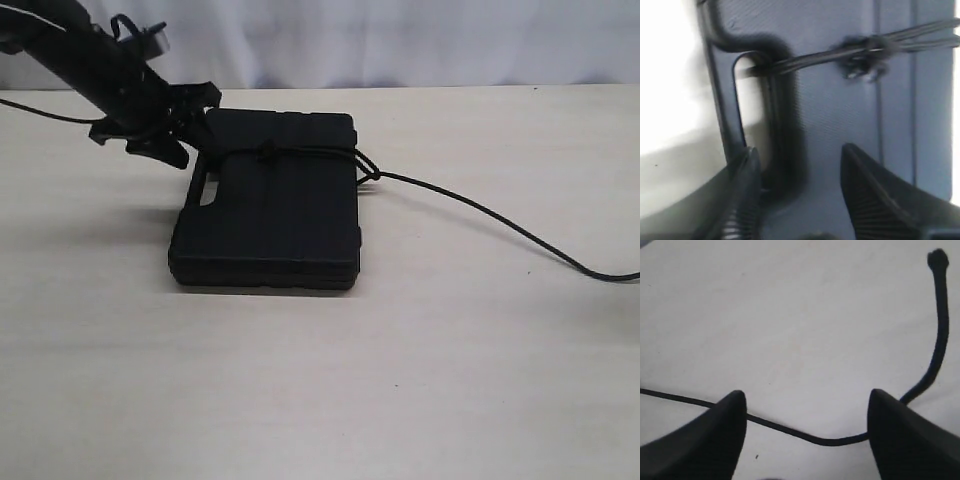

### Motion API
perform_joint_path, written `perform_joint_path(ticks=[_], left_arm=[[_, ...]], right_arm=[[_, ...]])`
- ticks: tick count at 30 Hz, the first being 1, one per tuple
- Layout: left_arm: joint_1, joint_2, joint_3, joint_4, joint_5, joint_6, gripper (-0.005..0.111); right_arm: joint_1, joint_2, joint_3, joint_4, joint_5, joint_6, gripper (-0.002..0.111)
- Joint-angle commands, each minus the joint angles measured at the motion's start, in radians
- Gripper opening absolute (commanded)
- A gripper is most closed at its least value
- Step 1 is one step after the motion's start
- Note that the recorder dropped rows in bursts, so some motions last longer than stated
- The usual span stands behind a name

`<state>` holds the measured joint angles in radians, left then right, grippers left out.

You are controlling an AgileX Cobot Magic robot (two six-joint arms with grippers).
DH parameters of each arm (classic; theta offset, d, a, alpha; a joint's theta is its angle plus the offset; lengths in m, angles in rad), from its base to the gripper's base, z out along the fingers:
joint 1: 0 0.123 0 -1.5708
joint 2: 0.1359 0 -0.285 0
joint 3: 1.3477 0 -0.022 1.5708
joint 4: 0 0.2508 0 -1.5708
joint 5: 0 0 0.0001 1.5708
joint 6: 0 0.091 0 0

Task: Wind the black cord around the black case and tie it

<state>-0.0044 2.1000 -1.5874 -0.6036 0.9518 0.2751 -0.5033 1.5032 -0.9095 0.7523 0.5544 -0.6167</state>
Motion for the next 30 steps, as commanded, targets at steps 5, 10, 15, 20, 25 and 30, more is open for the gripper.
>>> perform_joint_path(ticks=[5,10,15,20,25,30], left_arm=[[-0.009,-0.180,-0.008,0.000,0.130,0.133,0.008],[-0.040,-0.283,0.011,0.172,0.238,0.063,0.000],[-0.125,-0.501,0.251,0.290,0.056,-0.022,0.000],[-0.315,-0.832,0.635,0.277,-0.334,-0.011,0.000],[-0.503,-1.175,1.005,0.233,-0.746,-0.011,0.000],[-0.572,-1.406,1.285,0.288,-1.208,-0.011,0.000]], right_arm=[[0.332,-0.183,-0.005,-0.120,0.016,-0.050,0.020],[0.531,-0.214,-0.005,-0.501,0.157,0.261,0.004],[0.623,-0.239,0.034,-0.745,0.371,0.489,0.004],[0.682,-0.420,0.241,-0.737,0.228,0.498,0.004],[0.793,-0.709,0.418,-0.680,-0.047,0.479,0.004],[0.889,-0.944,0.537,-0.696,-0.429,0.332,0.004]])
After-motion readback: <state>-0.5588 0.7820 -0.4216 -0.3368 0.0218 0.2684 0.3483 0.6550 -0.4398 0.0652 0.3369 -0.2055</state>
